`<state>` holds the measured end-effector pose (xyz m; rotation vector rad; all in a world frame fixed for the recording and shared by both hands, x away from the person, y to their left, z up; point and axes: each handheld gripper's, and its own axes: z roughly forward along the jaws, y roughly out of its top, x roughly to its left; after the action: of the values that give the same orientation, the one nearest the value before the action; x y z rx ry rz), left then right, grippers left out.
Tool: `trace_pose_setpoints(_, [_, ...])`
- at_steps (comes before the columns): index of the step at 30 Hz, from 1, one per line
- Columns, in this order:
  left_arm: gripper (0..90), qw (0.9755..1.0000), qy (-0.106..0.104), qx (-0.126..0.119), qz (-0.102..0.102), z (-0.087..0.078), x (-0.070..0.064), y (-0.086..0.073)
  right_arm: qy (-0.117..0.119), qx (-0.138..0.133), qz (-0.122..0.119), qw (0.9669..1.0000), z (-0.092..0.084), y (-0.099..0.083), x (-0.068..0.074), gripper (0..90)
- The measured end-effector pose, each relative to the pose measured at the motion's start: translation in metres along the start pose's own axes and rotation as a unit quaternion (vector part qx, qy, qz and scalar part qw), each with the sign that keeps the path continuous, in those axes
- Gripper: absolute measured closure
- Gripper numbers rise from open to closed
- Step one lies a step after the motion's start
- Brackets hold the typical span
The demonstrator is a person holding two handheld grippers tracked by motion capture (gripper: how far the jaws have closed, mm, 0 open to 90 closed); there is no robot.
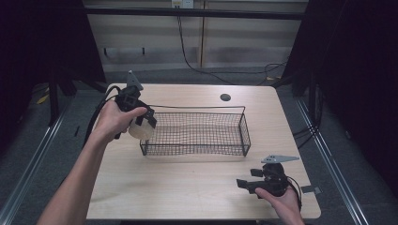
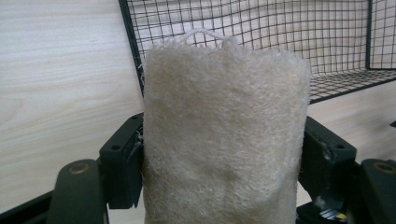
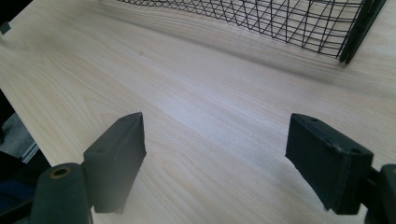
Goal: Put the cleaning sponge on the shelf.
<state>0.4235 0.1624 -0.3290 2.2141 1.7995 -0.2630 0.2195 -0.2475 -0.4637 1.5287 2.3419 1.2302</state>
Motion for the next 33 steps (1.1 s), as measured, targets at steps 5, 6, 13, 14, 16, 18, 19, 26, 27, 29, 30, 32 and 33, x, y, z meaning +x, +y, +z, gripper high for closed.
trace_pose_setpoints(5, [27.7, 0.9999, 0.010, 0.002, -0.007, 0.008, -0.008, 0.007, 0.002, 0.003, -0.001, 1.0000, 0.000, 0.000, 0.000, 19.8])
trace_pose_setpoints(6, [27.7, 0.9998, 0.012, -0.002, -0.014, 0.009, -0.010, 0.008, 0.003, 0.003, -0.001, 1.0000, 0.001, 0.000, 0.000, 19.8])
trace_pose_setpoints(13, [27.8, 0.9993, 0.035, 0.007, -0.013, 0.014, -0.020, 0.012, 0.003, 0.004, -0.002, 1.0000, 0.001, 0.000, 0.001, 19.9])
trace_pose_setpoints(14, [27.7, 0.9993, 0.036, 0.007, -0.011, 0.016, -0.022, 0.013, 0.004, 0.004, -0.002, 1.0000, 0.000, 0.000, 0.001, 19.9])
trace_pose_setpoints(16, [27.8, 0.9990, 0.043, 0.007, -0.013, 0.020, -0.024, 0.015, 0.003, 0.005, -0.002, 1.0000, 0.001, 0.000, 0.001, 19.9])
trace_pose_setpoints(18, [27.8, 0.9983, 0.057, 0.009, -0.013, 0.026, -0.025, 0.016, 0.003, 0.005, -0.001, 1.0000, 0.001, 0.000, 0.001, 19.9])
trace_pose_setpoints(19, [27.8, 0.9983, 0.057, 0.009, -0.013, 0.026, -0.025, 0.016, 0.003, 0.005, -0.001, 1.0000, 0.001, 0.000, 0.001, 19.9])
trace_pose_setpoints(26, [27.8, 0.9959, 0.088, 0.011, -0.020, 0.041, -0.031, 0.018, 0.005, 0.007, -0.001, 1.0000, 0.001, 0.000, 0.000, 20.0])
trace_pose_setpoints(27, [27.8, 0.9959, 0.088, 0.011, -0.020, 0.041, -0.031, 0.018, 0.005, 0.007, 0.000, 1.0000, 0.001, 0.000, 0.001, 20.0])
trace_pose_setpoints(29, [27.8, 0.9952, 0.093, 0.013, -0.028, 0.046, -0.033, 0.019, 0.004, 0.007, 0.000, 1.0000, 0.001, 0.000, 0.001, 19.9])
trace_pose_setpoints(30, [27.8, 0.9950, 0.095, 0.013, -0.028, 0.049, -0.033, 0.020, 0.005, 0.007, 0.000, 1.0000, 0.001, 0.000, 0.001, 20.0])
trace_pose_setpoints(32, [27.8, 0.9949, 0.096, 0.014, -0.029, 0.052, -0.034, 0.020, 0.005, 0.007, -0.002, 1.0000, 0.001, 0.000, 0.001, 19.9])
trace_pose_setpoints(33, [27.8, 0.9951, 0.096, 0.006, -0.026, 0.053, -0.035, 0.020, 0.005, 0.008, -0.003, 1.0000, 0.001, 0.000, 0.001, 19.9])
